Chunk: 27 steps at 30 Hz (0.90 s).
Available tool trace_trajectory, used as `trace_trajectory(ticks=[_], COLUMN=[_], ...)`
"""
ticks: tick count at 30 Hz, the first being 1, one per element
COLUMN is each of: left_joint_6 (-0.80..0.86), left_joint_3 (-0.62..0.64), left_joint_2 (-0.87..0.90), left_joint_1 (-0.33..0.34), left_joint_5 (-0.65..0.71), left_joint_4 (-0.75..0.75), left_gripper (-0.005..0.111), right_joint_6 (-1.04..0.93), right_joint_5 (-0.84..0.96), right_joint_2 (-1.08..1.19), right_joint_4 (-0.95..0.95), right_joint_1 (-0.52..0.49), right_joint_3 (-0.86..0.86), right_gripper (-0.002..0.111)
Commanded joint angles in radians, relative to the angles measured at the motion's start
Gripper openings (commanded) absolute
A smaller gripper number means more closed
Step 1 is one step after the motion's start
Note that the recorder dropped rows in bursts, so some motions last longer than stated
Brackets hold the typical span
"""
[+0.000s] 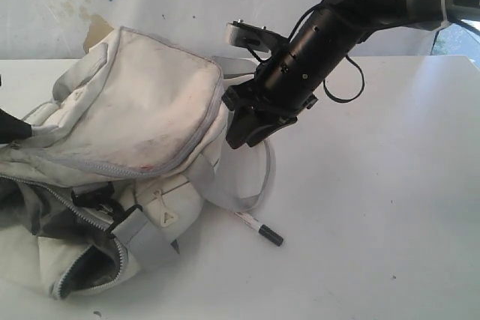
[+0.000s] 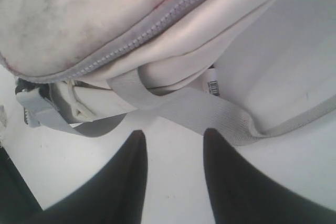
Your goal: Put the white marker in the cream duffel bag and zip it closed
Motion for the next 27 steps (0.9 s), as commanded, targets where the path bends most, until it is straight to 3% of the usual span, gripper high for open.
trace_trajectory(ticks=[1, 5, 11, 20, 27], left_joint_6=[0.175, 0.327, 0.411, 0.033, -0.046], left_joint_3=[-0.028, -0.03, -0.03, -0.026, -0.026], left_joint_2=[-0.052, -0.121, -0.198, -0.198, -0.132], left_joint_1=[0.0, 0.0, 0.0, 0.0, 0.0], left_joint_5=[0.051, 0.041, 0.052, 0.082, 0.219], left_joint_4=[-0.004, 0.012, 0.068, 0.255, 0.257], left_gripper=[0.0, 0.0, 0.0, 0.0, 0.0], right_joint_6=[0.002, -0.006, -0.006, -0.006, -0.006], right_joint_5=[0.005, 0.007, -0.004, -0.005, -0.003], right_joint_2=[-0.008, -0.008, -0.008, -0.008, -0.008], right_joint_4=[-0.001, -0.001, -0.001, -0.001, -0.001], right_joint_1=[-0.003, -0.003, -0.003, -0.003, -0.003], right_joint_3=[-0.006, -0.006, -0.006, -0.006, -0.006], right_gripper=[0.034, 0.034, 0.034, 0.034, 0.034])
